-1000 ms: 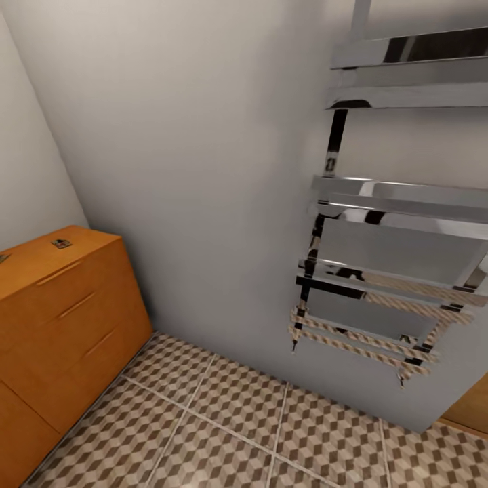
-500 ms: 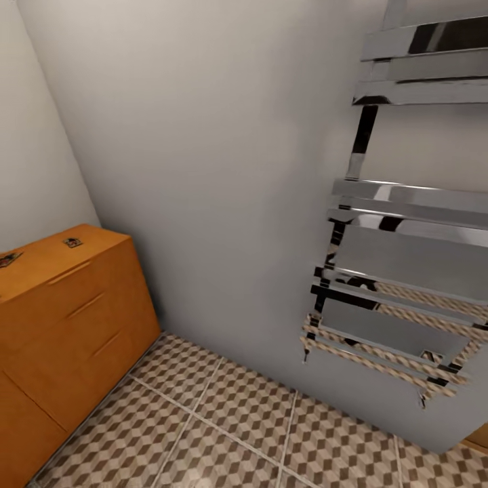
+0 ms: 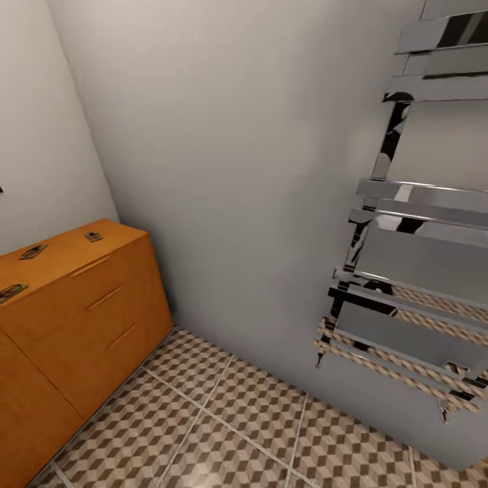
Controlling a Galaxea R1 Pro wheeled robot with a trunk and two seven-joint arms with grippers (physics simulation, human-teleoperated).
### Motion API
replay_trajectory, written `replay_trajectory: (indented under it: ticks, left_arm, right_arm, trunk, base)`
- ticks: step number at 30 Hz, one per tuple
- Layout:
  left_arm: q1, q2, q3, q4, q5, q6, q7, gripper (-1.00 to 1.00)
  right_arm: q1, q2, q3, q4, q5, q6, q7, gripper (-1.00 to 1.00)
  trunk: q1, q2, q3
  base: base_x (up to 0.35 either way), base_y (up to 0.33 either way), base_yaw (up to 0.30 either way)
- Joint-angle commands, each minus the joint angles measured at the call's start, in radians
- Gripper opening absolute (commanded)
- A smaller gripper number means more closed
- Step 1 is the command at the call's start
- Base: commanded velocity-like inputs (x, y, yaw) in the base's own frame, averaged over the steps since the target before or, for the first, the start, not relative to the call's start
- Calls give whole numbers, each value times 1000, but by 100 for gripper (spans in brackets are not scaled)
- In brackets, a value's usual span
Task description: Take the four mousetraps from the cabinet in the bathroom and place them on the bathroom floor. Make sure all four end up on the same floor surface, and ensure that at least two of them are either under or directly next to the same bathroom sink.
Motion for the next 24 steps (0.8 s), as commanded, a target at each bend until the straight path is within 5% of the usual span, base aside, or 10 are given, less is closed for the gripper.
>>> replay_trajectory:
  ticks: [1, 24]
  left_arm:
    - [1, 0, 0, -2, 0, -1, 0, 100]
    - [1, 0, 0, -2, 0, -2, 0, 100]
  right_arm:
    - [-1, 0, 3, 1, 1, -3, 0, 100]
    - [-1, 1, 3, 1, 1, -4, 0, 100]
  trunk:
    - [0, 0, -1]
    - [0, 0, -1]
  base:
    - [146, 0, 11]
    - [293, 0, 3]
